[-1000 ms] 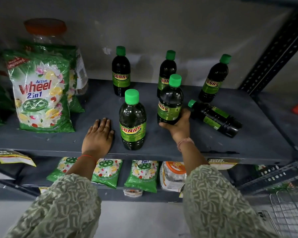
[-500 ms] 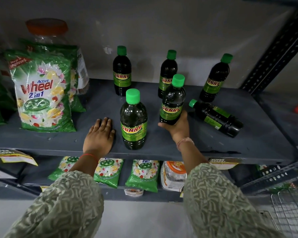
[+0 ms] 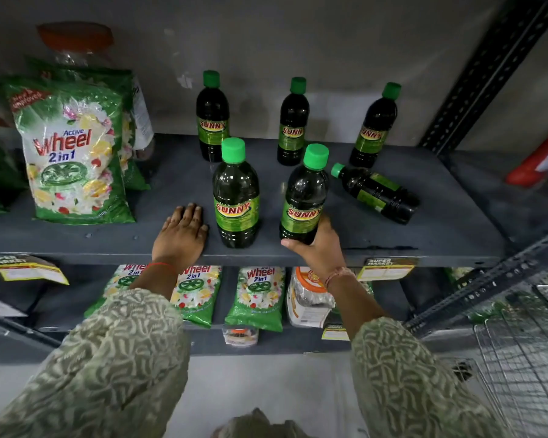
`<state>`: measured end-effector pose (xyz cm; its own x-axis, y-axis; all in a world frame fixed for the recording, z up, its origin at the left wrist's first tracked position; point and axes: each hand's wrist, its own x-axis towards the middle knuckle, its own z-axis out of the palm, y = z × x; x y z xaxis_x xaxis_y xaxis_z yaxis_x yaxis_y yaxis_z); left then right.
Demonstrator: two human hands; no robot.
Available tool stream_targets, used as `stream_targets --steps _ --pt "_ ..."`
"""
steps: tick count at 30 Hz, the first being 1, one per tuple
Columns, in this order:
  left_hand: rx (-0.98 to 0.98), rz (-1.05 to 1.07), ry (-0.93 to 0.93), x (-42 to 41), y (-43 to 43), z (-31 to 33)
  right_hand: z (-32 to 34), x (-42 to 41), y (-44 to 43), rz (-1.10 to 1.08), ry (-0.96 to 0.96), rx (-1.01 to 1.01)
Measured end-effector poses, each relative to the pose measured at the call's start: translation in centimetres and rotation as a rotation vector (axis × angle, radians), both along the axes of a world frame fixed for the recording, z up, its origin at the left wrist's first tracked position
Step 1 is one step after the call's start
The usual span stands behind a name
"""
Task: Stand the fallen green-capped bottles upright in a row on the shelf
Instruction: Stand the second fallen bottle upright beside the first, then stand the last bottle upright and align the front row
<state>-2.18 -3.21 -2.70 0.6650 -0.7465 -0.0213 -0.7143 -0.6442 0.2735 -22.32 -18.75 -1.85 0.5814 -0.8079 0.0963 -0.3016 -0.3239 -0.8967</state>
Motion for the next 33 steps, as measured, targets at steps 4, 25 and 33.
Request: stream_targets --steps 4,25,33 --pt "0.006 -0.008 0.002 -0.5 0.2 0.0 0.0 -0.5 0.5 0.012 0.001 0.01" --pt "-0.029 0.055 -0.013 -1.0 -0.3 -0.7 6.9 -2.2 -15.8 -0.065 0.98 -0.258" --pt "-0.031 0.059 -0.03 -0.8 -0.4 -1.0 4.3 -1.9 -14.1 -0.42 0.23 -0.113"
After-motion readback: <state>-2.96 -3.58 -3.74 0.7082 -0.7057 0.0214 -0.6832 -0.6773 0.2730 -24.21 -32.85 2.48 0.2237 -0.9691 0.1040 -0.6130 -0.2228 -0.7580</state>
